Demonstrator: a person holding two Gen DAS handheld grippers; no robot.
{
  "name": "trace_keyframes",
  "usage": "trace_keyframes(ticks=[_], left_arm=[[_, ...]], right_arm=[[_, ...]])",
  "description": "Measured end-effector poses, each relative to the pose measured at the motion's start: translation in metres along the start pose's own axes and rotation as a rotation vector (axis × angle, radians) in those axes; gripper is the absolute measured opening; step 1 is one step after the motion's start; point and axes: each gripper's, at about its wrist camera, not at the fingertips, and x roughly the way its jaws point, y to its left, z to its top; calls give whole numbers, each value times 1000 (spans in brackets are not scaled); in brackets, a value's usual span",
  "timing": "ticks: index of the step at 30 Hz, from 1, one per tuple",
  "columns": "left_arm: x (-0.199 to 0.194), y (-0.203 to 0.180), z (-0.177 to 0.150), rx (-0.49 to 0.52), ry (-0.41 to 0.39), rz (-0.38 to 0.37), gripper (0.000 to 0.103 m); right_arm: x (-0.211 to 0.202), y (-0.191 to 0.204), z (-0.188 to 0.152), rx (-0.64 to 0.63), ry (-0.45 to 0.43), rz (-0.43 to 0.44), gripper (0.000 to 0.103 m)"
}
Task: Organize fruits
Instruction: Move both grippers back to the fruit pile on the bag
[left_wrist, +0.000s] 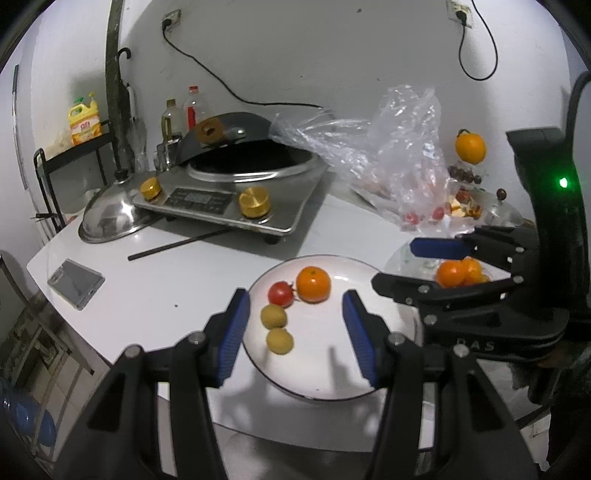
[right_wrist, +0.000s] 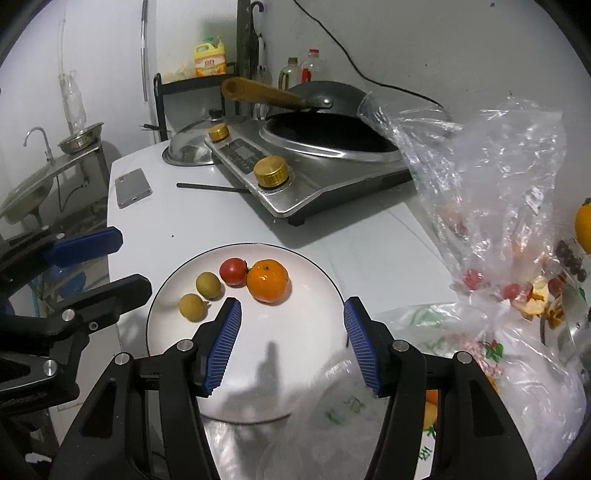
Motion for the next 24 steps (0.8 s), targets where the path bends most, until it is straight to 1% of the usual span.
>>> trace_keyframes(ticks=[3,4,5,6,7,17,24], left_arm=[[-6,-10,1,10,-8,-3,54],[-8,-14,2,14,-10,-4,56],[-9,-17,2,18,-13,-5,59],[-12,-21,3,20,-17,-7,68],[-14,-24,3,21,-24,-7,71],[-23,-60,7,67,-24,-23,71],[-23,-86,8,92,-19,-51,71]], right_arm=[[-11,-2,-3,4,-12,-4,61],[-15,-4,-5,7,-17,-6,61],[-20,-6,-6,10,-21,-9,61],[-23,-8,-8,12,-24,-11,61],[-27,-10,-9,15,-28,-14,61],[-61,-35,-28,50,-63,-40,61],[-81,-54,-43,79,-81,-57,61]])
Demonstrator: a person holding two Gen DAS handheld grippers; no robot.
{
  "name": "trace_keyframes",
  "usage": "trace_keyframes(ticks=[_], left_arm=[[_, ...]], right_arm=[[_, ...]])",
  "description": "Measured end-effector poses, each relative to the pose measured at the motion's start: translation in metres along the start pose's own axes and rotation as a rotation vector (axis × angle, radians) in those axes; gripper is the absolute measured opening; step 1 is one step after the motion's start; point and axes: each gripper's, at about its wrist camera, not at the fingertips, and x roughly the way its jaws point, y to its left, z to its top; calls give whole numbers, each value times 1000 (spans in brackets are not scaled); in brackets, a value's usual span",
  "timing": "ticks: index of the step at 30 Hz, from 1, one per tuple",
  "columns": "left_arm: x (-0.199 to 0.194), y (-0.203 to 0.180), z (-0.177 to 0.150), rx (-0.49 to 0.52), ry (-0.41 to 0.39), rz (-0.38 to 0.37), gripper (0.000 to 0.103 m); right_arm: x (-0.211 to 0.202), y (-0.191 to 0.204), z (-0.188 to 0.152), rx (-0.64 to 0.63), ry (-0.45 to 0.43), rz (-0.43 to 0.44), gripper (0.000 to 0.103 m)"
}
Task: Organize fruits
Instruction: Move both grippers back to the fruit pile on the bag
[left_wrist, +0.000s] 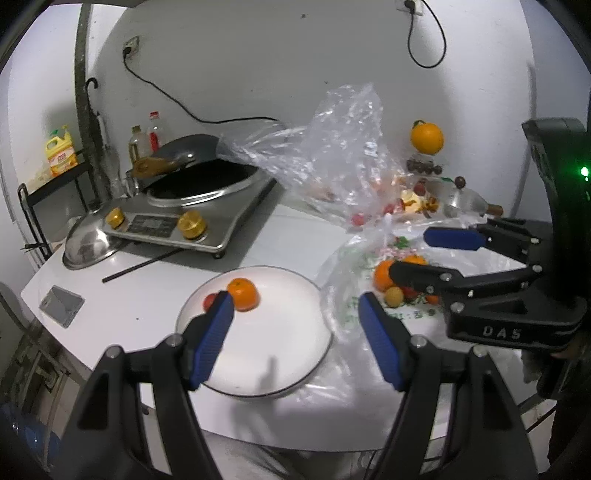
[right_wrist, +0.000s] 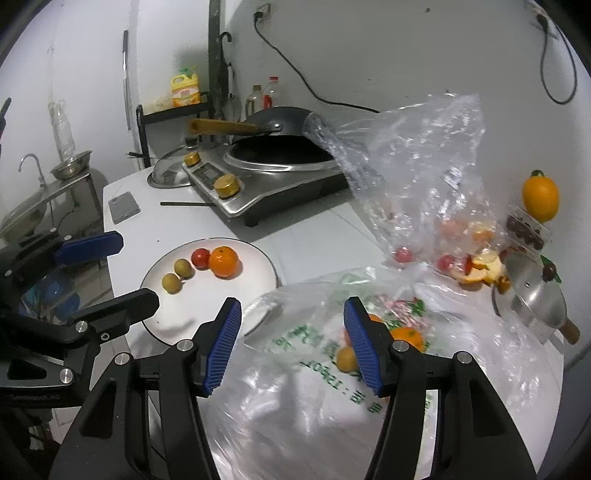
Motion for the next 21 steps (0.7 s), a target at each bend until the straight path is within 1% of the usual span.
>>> trace_keyframes(ticks=[5,13,16,19,21], left_arm=[[10,-14,1,-14,19,-26,71],[15,-41,3,22,36,-43,71],[17,-49,3,34,40,-45,71],[18,-59,4,67,33,-19,71],[20,-64,6,76,34,-25,71]], right_arm=[[-11,-16,-8,24,-12,-16,61],[-25,-38,-21,57,-26,-34,61],[-29,-47,-25,70,-33,-39,61],[-33,-55,-29,85,-39,-43,61],[-34,-60,-30,94,-42,-42,61]])
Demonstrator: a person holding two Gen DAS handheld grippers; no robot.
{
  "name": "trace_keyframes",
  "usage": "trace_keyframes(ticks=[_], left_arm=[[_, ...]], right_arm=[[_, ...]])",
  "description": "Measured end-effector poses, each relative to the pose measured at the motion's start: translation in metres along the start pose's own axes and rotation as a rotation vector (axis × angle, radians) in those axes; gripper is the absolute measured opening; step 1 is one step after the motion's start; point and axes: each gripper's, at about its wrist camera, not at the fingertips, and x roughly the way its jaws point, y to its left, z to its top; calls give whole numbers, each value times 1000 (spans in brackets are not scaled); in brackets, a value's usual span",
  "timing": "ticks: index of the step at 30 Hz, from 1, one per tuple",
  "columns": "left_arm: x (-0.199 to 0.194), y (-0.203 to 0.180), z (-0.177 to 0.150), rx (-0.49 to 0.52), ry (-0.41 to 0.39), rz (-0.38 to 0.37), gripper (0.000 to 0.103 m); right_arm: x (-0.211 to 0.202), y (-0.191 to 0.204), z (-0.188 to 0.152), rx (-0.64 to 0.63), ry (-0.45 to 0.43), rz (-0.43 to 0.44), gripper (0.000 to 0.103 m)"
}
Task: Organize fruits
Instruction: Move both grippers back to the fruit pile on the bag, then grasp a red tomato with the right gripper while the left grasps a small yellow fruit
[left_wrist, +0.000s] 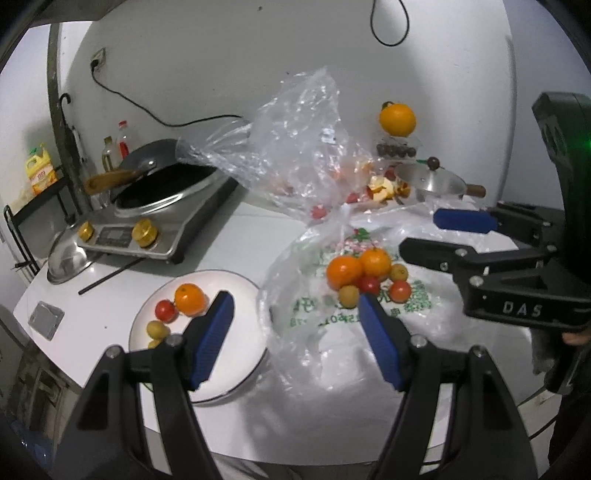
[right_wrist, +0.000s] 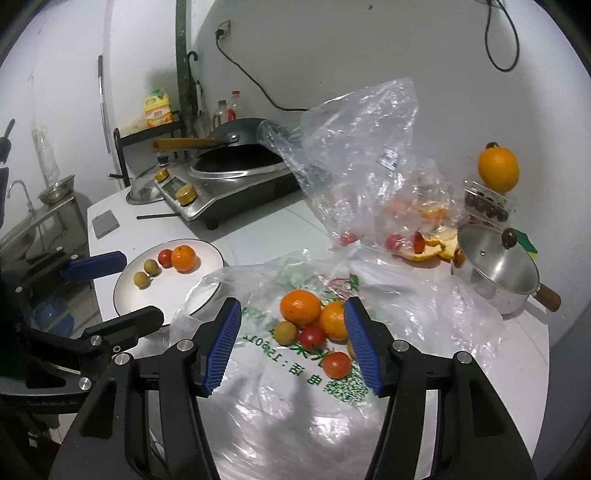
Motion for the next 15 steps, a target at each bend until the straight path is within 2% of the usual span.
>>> trace_keyframes(ticks=[15], left_arm=[[23,-35,3,56,42,-23,71]], right_arm=[[-5,-45,-21,49,3,-8,61]])
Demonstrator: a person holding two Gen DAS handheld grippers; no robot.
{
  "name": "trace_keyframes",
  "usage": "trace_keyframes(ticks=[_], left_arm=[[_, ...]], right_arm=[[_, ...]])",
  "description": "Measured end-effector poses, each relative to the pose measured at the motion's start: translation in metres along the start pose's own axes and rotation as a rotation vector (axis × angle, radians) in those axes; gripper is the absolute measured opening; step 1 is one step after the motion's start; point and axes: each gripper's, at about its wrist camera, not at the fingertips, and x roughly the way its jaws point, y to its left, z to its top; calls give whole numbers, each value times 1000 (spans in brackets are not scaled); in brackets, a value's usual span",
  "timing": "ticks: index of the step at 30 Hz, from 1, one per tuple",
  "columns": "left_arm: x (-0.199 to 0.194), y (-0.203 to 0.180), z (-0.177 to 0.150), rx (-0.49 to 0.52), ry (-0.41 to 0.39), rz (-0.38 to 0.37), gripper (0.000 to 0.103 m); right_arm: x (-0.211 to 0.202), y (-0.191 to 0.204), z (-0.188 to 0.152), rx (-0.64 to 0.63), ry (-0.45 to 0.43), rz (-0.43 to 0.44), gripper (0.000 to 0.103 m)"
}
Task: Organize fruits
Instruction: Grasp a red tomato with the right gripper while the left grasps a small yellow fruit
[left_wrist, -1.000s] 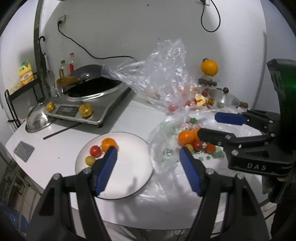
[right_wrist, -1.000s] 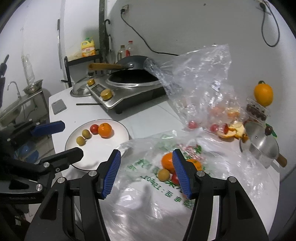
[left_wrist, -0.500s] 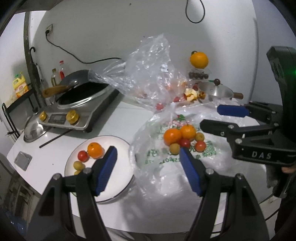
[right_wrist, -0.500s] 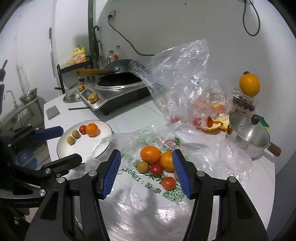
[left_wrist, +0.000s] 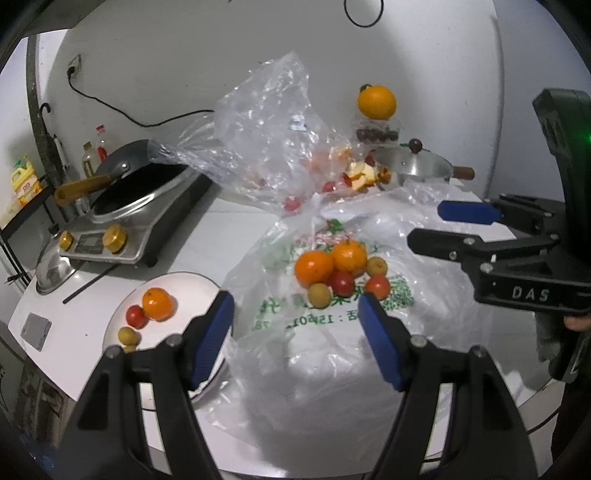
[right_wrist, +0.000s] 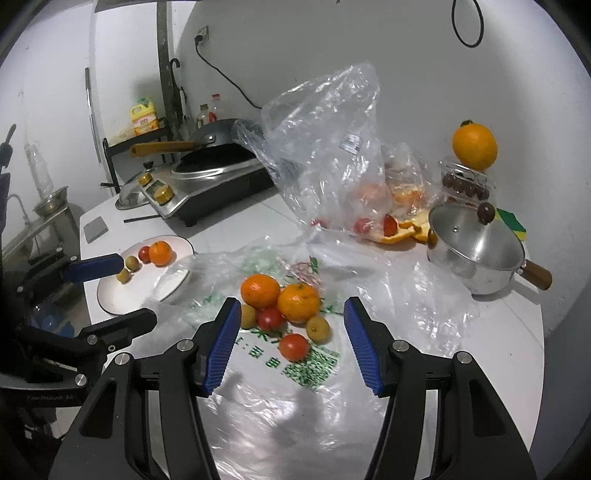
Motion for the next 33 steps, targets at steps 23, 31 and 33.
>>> trace_keyframes(ticks=[23,31,33], left_arm=[[58,-4,-3,10,77,-34,71],[75,-5,-3,33,85,-52,66],[80,-5,-2,38,92,-58,62]], right_arm=[[61,-10,-26,-1,144,53,47],[77,-9,-30,-2,188,69,41],[80,-8,-31,-3,195,73,40]])
